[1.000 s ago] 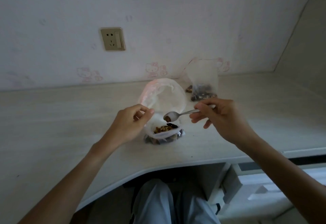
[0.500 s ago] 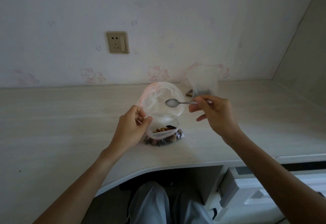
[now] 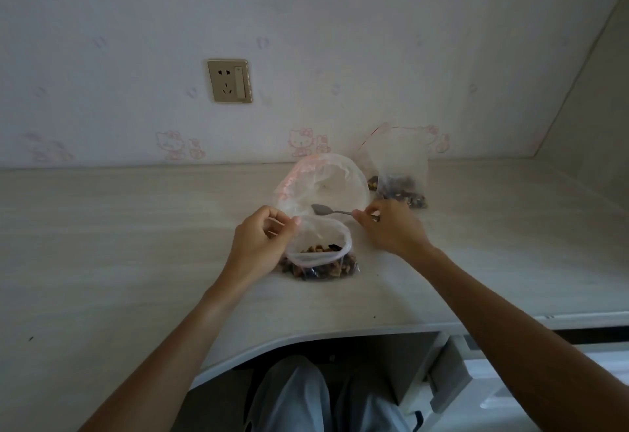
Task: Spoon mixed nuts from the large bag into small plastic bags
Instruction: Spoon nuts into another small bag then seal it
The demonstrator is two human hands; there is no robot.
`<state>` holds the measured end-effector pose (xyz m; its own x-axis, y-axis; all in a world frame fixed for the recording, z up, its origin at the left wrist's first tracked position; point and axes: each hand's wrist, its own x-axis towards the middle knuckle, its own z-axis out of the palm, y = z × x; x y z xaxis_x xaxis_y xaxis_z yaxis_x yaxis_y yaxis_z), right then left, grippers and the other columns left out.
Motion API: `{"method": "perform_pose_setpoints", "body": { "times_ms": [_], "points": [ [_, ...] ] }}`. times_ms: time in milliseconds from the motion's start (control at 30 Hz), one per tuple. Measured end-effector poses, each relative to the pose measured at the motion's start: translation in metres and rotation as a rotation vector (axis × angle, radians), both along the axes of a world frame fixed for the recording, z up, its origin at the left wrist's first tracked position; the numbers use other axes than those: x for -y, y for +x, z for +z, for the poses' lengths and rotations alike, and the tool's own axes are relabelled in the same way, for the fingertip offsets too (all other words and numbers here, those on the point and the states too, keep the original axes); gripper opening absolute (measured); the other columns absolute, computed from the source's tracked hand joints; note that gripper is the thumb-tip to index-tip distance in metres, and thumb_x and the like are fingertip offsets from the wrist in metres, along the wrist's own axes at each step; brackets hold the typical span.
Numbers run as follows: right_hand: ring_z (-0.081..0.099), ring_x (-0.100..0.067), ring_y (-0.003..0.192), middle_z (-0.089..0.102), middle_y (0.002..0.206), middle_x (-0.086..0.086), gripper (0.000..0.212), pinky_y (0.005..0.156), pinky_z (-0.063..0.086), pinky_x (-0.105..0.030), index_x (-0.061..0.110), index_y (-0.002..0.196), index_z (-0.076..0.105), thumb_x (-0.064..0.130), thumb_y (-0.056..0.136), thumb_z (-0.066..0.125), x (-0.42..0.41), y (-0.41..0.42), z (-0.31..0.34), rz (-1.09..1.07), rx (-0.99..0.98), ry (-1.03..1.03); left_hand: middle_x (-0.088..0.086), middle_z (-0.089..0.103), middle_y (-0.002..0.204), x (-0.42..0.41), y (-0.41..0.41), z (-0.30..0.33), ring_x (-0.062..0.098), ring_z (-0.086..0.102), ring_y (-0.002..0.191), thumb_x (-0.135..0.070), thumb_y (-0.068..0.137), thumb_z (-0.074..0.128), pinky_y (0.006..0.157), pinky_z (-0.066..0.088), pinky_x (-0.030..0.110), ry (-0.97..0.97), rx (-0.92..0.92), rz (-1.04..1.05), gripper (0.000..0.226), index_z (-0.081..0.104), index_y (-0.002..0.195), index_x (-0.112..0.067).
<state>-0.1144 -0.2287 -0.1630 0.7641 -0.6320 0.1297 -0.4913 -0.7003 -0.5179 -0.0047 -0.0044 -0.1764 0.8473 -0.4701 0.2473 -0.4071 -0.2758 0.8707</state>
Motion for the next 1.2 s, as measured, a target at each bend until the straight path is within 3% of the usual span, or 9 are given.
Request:
{"method": "perform_pose_setpoints", "body": {
  "times_ms": [133,300,433,567,733,867,967,1067,1200],
  "points": [
    [0.069,-0.024,0.094,0.071,0.113,-0.007,0.058,0.070,0.045,-0.031,0.012,0.126,0.061,0.063,0.099,0.051,0.000,-0.019,0.009,0.014,-0.112,-0.260,-0.009,0.074,0.067,-0.010,-0.005,0.010,0.007,0.070,0.066,-0.060,0.094,0.062,0.059,0.045,0.023,0.128,-0.101,0.077,0.046,0.067,0.085,-0.015],
    [0.057,-0.010,0.043,0.070,0.067,-0.003,0.038,0.043,0.043,-0.022,0.011,0.100,0.070,0.047,0.102,0.058,-0.014,-0.038,0.018,0.108,0.092,0.490,0.001,0.079,0.082,-0.024,-0.013,0.021,0.013,0.073,0.067,-0.057,0.101,0.052,0.048,0.046,0.026,0.109,-0.428,-0.040,0.050,0.078,0.091,-0.017],
    [0.063,-0.018,0.060,0.074,0.079,-0.009,0.043,0.048,0.046,-0.026,0.006,0.105,0.074,0.044,0.104,0.056,-0.027,-0.049,0.018,0.183,0.039,0.846,0.013,0.079,0.098,-0.026,-0.016,0.030,0.017,0.075,0.074,-0.038,0.105,0.055,0.052,0.056,0.028,-0.018,-0.793,-0.195,0.039,0.078,0.106,-0.006],
    [0.068,-0.020,0.070,0.073,0.092,-0.013,0.039,0.051,0.048,-0.028,-0.001,0.113,0.071,0.035,0.103,0.060,-0.031,-0.047,0.013,0.227,0.113,1.125,0.010,0.078,0.101,-0.029,-0.019,0.033,0.015,0.075,0.077,-0.037,0.093,0.069,0.059,0.059,0.028,-0.101,-0.916,-0.335,0.035,0.080,0.109,-0.008],
    [0.066,-0.017,0.070,0.072,0.091,-0.012,0.032,0.053,0.050,-0.026,0.000,0.112,0.072,0.023,0.090,0.077,-0.034,-0.047,0.011,0.287,0.192,1.209,0.006,0.079,0.097,-0.025,-0.024,0.038,0.012,0.074,0.076,-0.037,0.073,0.084,0.058,0.058,0.024,-0.091,-0.813,-0.353,0.040,0.080,0.104,-0.012],
    [0.066,-0.021,0.053,0.072,0.076,-0.014,0.006,0.049,0.056,-0.031,0.004,0.093,0.068,0.004,0.089,0.073,-0.047,-0.043,0.018,0.202,0.339,0.862,0.012,0.074,0.075,-0.017,-0.025,0.037,0.017,0.071,0.062,-0.006,0.083,0.079,0.055,0.059,0.028,-0.091,-0.615,-0.171,0.009,0.074,0.091,-0.008],
    [0.066,-0.028,0.050,0.068,0.069,-0.011,0.016,0.043,0.058,-0.039,0.014,0.086,0.056,0.000,0.090,0.062,-0.058,-0.040,0.021,0.149,0.353,0.303,0.004,0.068,0.057,-0.015,-0.022,0.032,0.020,0.066,0.051,-0.002,0.079,0.067,0.054,0.060,0.034,0.040,-0.126,0.030,0.010,0.066,0.076,-0.011],
    [0.068,-0.025,0.050,0.069,0.079,-0.011,0.013,0.040,0.055,-0.036,0.017,0.094,0.052,0.006,0.095,0.057,-0.061,-0.038,0.025,0.099,0.288,0.316,-0.005,0.063,0.061,-0.015,-0.023,0.029,0.012,0.061,0.058,-0.018,0.078,0.066,0.052,0.044,0.027,0.369,0.287,0.052,0.013,0.057,0.069,-0.022],
    [0.073,-0.028,0.059,0.074,0.080,-0.016,0.020,0.054,0.062,-0.037,0.007,0.110,0.059,0.025,0.102,0.062,-0.056,-0.046,0.028,0.080,0.219,0.874,0.008,0.067,0.073,-0.013,-0.023,0.038,0.021,0.069,0.058,-0.013,0.087,0.066,0.055,0.061,0.035,0.156,-0.241,-0.083,0.011,0.068,0.080,-0.005]
  ]
}}
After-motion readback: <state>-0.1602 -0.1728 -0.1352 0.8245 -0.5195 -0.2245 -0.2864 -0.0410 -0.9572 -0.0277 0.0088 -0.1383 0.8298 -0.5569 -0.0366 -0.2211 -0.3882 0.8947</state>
